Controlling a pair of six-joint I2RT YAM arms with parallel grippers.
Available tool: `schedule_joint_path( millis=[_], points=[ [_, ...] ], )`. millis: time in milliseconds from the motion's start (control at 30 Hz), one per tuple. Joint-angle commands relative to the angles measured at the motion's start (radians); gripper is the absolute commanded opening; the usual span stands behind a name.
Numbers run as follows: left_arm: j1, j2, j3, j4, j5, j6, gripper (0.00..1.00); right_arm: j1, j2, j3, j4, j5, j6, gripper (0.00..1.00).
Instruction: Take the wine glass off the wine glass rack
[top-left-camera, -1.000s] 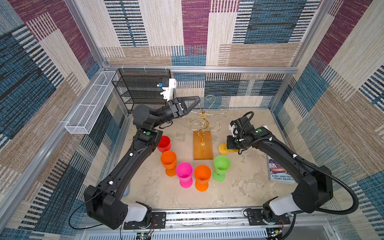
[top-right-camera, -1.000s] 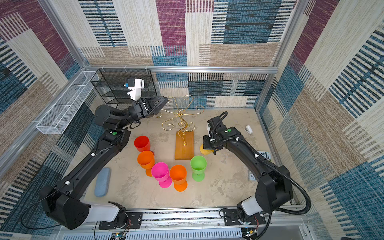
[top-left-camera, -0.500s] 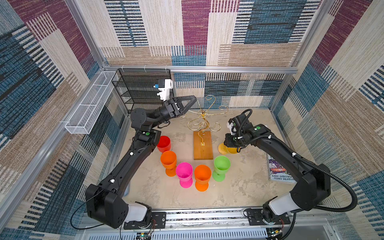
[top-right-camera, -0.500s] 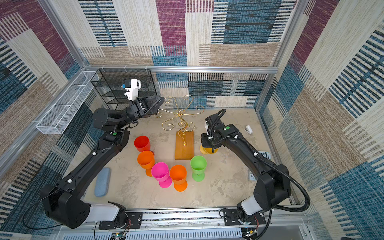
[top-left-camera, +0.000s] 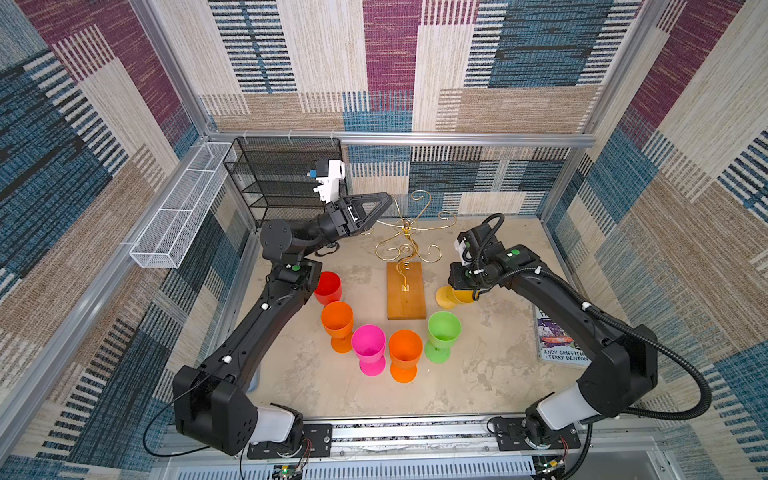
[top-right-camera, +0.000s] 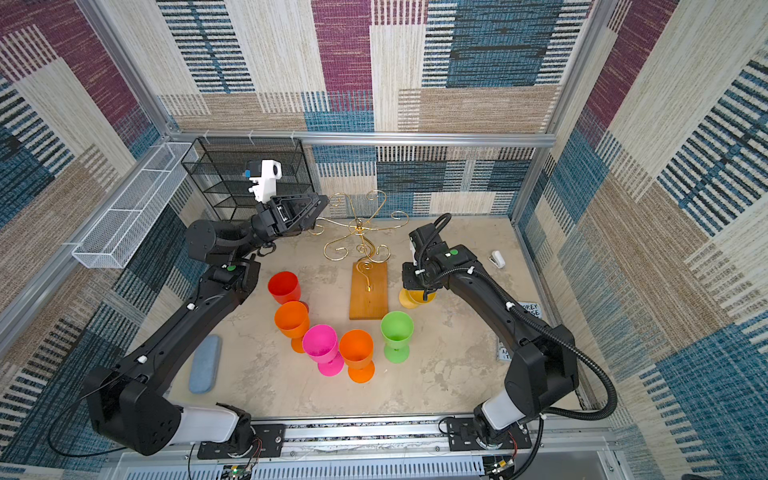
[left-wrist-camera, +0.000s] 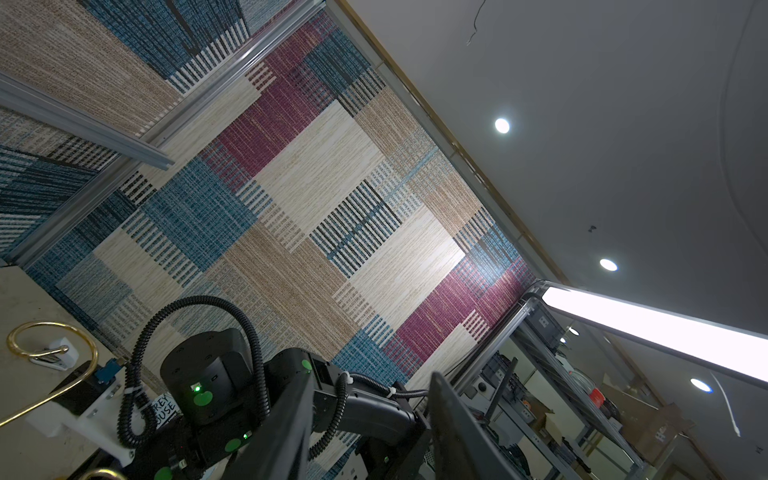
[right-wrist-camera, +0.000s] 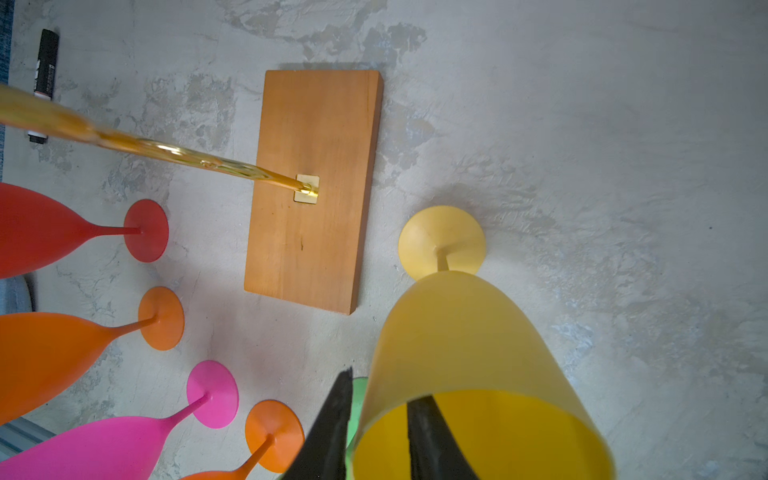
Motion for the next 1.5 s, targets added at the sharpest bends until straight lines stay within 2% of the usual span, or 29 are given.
schedule_joint_path(
  millis=[0, 767, 833, 900, 933, 1000, 1033, 1100, 1167, 1300, 1367, 1467],
  points=[
    [0.003, -0.003, -0.002, 0.039, 0.006, -0.013, 0.48, 0.0, 0.004, 0.02, 0.027, 0.026, -0.016, 0.27],
    [0.012, -0.013, -0.01, 0.026, 0.01, 0.002, 0.48, 0.0, -0.072, -0.021, 0.066, 0.049, 0.002, 0.27],
    [0.036, -0.033, -0.007, -0.027, 0.02, 0.047, 0.48, -0.001, -0.102, -0.036, 0.066, 0.076, 0.01, 0.27],
    [0.077, -0.08, -0.009, -0.157, 0.019, 0.148, 0.48, -0.007, -0.146, -0.057, 0.069, 0.106, 0.024, 0.27],
    [0.097, -0.106, -0.006, -0.242, 0.013, 0.222, 0.48, -0.012, -0.168, -0.068, 0.072, 0.111, 0.029, 0.27],
    [0.139, -0.167, 0.017, -0.523, -0.03, 0.43, 0.49, -0.029, -0.224, -0.094, 0.083, 0.135, 0.046, 0.27],
    [0.151, -0.198, 0.044, -0.71, -0.084, 0.577, 0.49, -0.042, -0.257, -0.111, 0.095, 0.145, 0.056, 0.28],
    [0.154, -0.24, 0.11, -1.041, -0.273, 0.845, 0.5, -0.073, -0.336, -0.148, 0.136, 0.163, 0.074, 0.28],
    [0.154, -0.27, 0.123, -1.211, -0.528, 0.992, 0.5, -0.099, -0.418, -0.199, 0.211, 0.181, 0.08, 0.29],
    [0.156, -0.318, 0.009, -1.217, -0.881, 1.085, 0.5, -0.112, -0.534, -0.29, 0.366, 0.286, 0.065, 0.32],
    [0.156, -0.346, -0.104, -1.131, -1.033, 1.114, 0.5, -0.115, -0.558, -0.318, 0.439, 0.367, 0.036, 0.34],
    [0.156, -0.366, -0.269, -0.96, -1.188, 1.212, 0.52, -0.128, -0.581, -0.382, 0.568, 0.471, 0.01, 0.42]
  ],
)
